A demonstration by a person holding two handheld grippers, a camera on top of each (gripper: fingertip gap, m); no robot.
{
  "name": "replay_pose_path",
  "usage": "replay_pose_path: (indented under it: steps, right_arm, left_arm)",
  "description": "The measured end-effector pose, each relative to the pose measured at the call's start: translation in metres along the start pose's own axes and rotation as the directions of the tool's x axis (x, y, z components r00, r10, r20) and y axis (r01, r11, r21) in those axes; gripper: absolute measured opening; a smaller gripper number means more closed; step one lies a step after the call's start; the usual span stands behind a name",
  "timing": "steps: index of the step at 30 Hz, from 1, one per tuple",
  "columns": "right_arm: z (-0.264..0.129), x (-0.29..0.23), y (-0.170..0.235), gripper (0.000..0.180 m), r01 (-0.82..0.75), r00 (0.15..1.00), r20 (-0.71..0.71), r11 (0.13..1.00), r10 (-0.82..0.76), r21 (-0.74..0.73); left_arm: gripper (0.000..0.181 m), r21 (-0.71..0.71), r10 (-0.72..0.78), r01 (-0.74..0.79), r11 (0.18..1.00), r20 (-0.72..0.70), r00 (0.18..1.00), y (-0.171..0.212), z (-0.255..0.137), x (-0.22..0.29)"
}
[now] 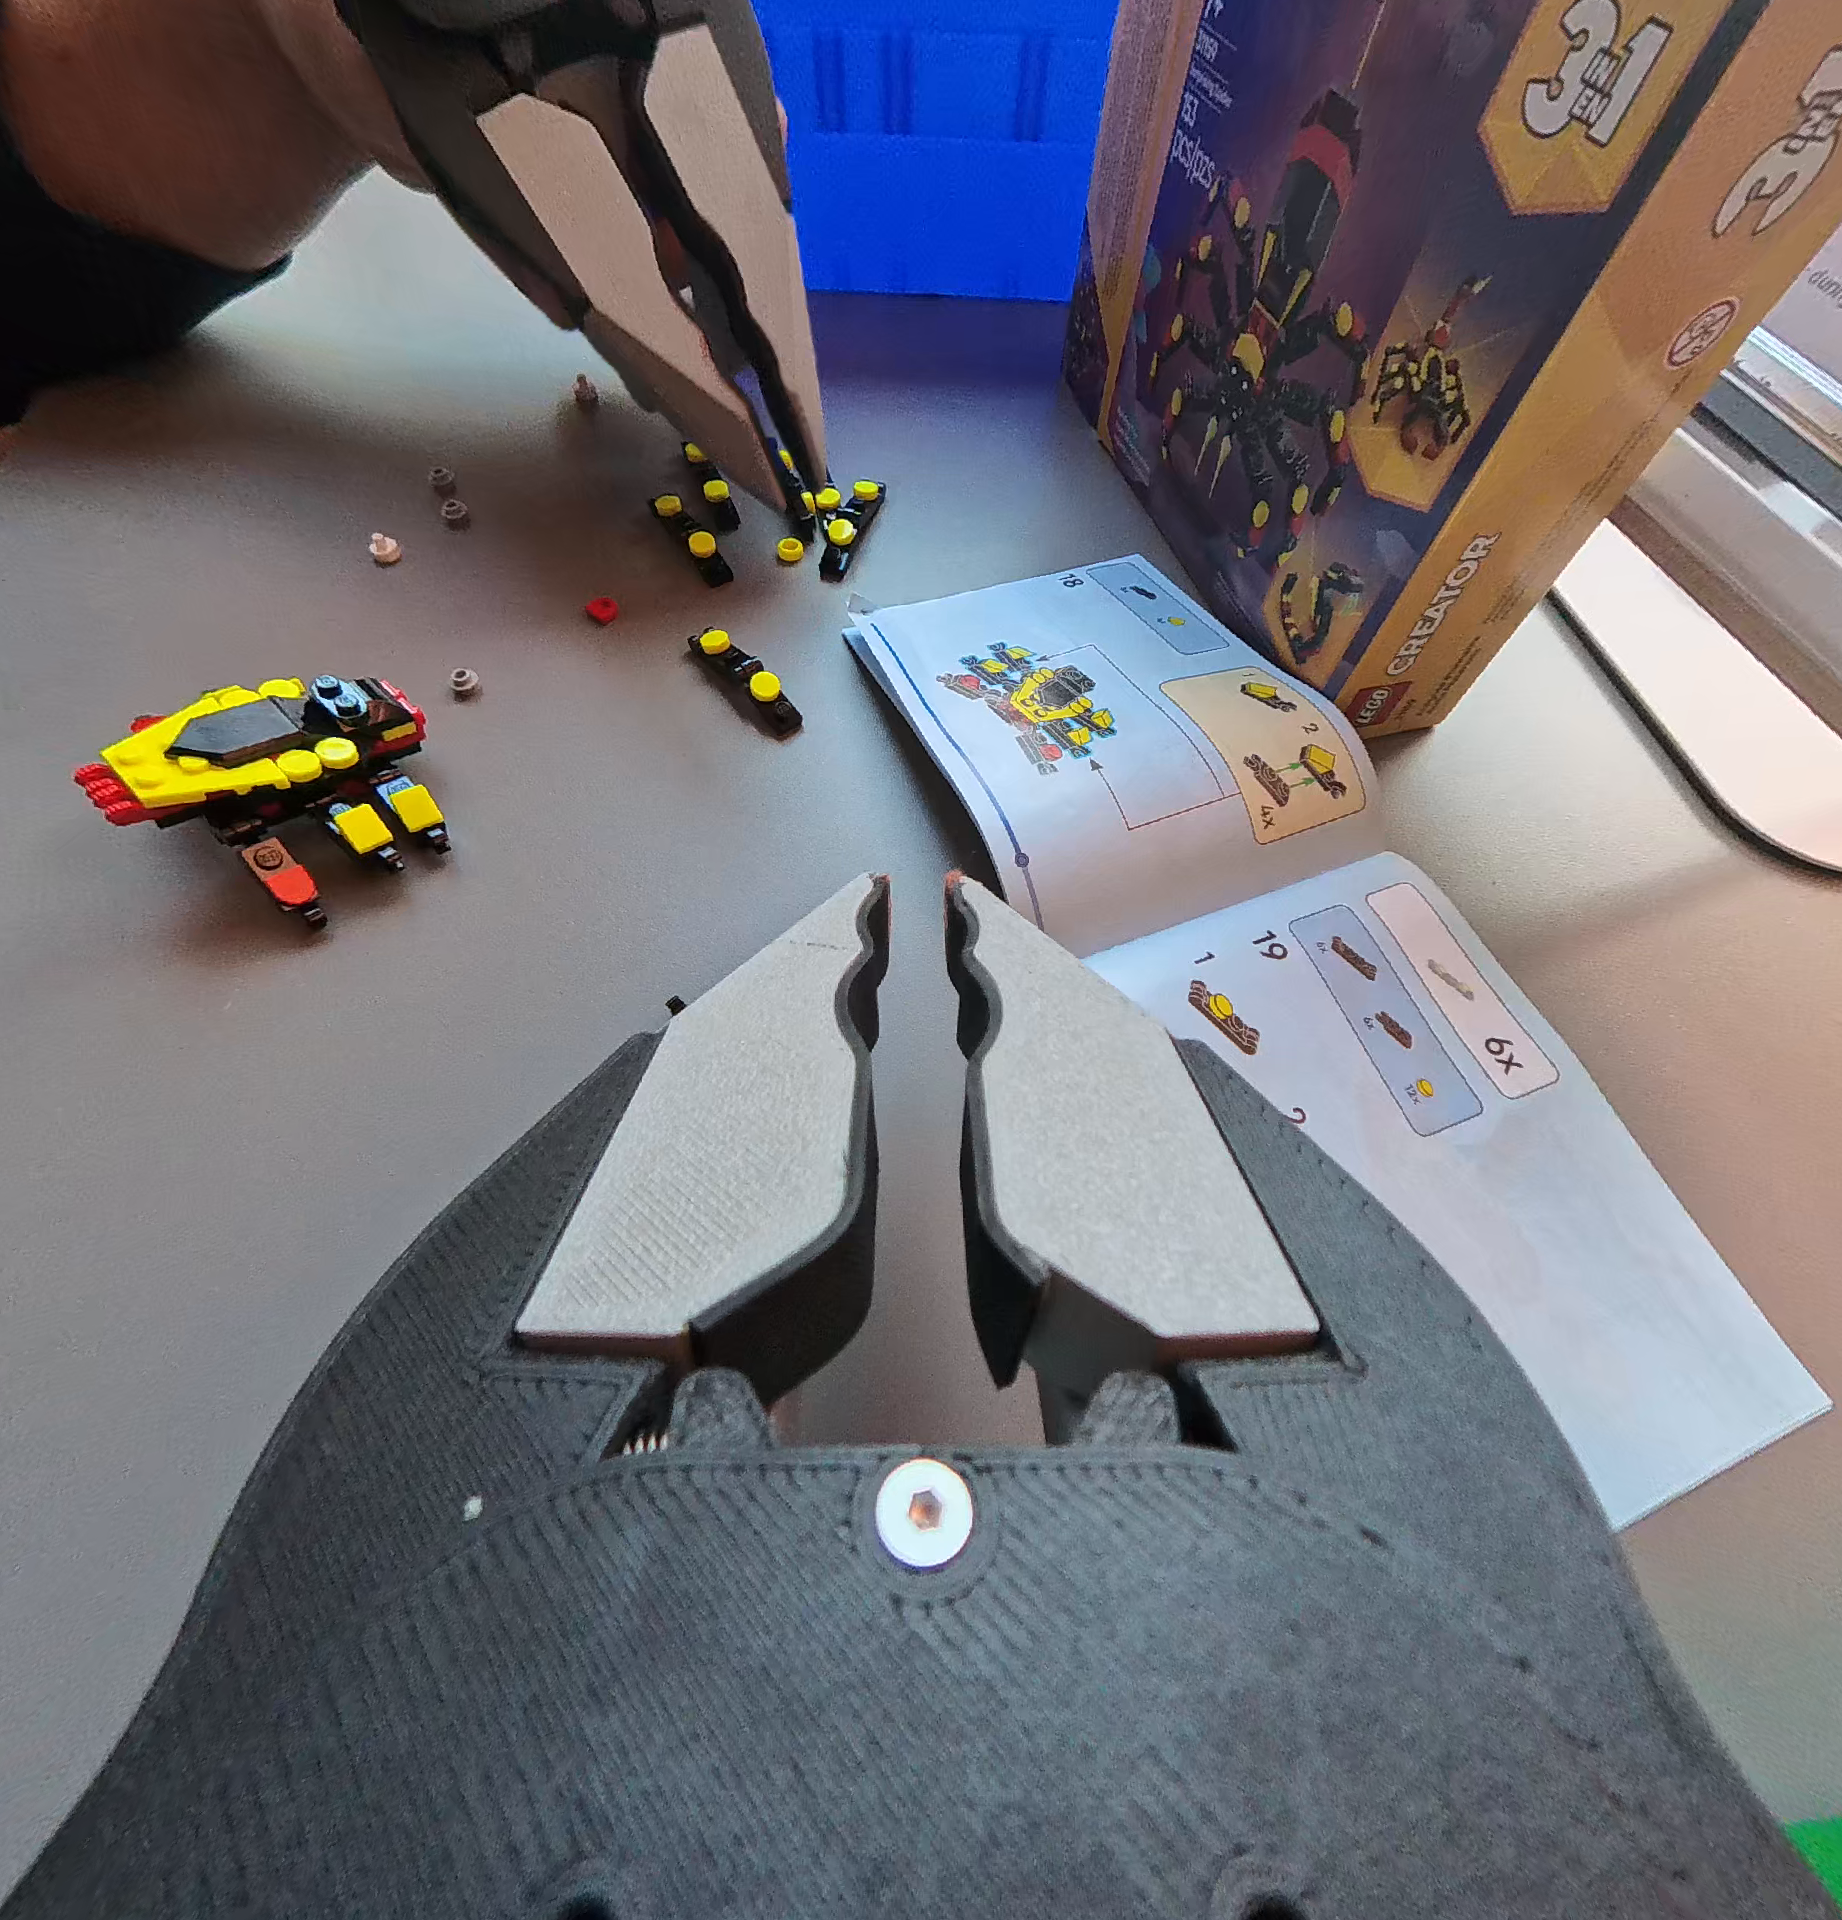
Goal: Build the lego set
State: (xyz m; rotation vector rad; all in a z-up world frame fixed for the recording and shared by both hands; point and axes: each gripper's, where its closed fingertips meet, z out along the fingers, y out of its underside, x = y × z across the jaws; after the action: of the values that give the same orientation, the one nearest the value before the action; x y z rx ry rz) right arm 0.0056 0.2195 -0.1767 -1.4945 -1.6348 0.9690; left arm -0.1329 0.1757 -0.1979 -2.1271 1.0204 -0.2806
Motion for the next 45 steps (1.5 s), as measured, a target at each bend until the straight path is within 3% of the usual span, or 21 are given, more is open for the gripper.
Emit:
replay_pose_path:
  steps: [7, 20, 25, 29, 33, 37, 40, 45]
  right_arm:
    - [0.002, 0.000, 0.002, 0.007, 0.004, 1.000, 0.000, 1.000, -0.004, -0.014]
    - [0.002, -0.001, 0.002, 0.006, 0.013, 1.000, 0.000, 1.000, -0.013, -0.016]
    - [0.002, -0.003, 0.002, 0.006, 0.029, 1.000, 0.003, 0.999, -0.029, -0.016]
    - [0.002, -0.008, -0.004, 0.006, 0.044, 0.999, 0.014, 0.999, -0.044, 0.007]
    - [0.003, -0.025, -0.027, 0.006, 0.039, 0.998, 0.048, 0.997, -0.043, 0.069]
    - [0.006, -0.052, -0.053, 0.002, -0.053, 0.986, 0.167, 0.987, 0.027, 0.149]
    - [0.008, -0.068, -0.062, 0.007, -0.149, 0.952, 0.288, 0.977, 0.099, 0.155]
    - [0.014, -0.067, -0.058, 0.013, -0.233, 0.926, 0.334, 0.964, 0.178, 0.130]
  left_arm:
    - [0.007, -0.087, 0.039, -0.039, 0.995, -0.003, 0.999, 0.013, 0.009, 0.005]
    - [0.003, -0.075, 0.050, -0.048, 0.996, 0.026, 0.998, 0.011, 0.008, 0.000]
    - [0.003, 0.057, -0.018, 0.018, 0.998, -0.003, 1.000, -0.012, -0.002, 0.000]
    - [0.003, 0.257, -0.033, 0.058, 0.965, -0.102, 0.994, -0.050, -0.014, 0.017]
    - [0.003, 0.459, 0.029, 0.048, 0.887, -0.159, 0.987, -0.092, -0.026, 0.043]
    - [0.001, 0.639, 0.200, -0.113, 0.761, -0.066, 0.978, -0.117, -0.040, 0.069]
    - [0.000, 0.643, 0.272, -0.222, 0.733, 0.023, 0.962, -0.116, -0.036, 0.075]
    - [0.000, 0.590, 0.205, -0.142, 0.795, -0.040, 0.978, -0.109, -0.024, 0.068]
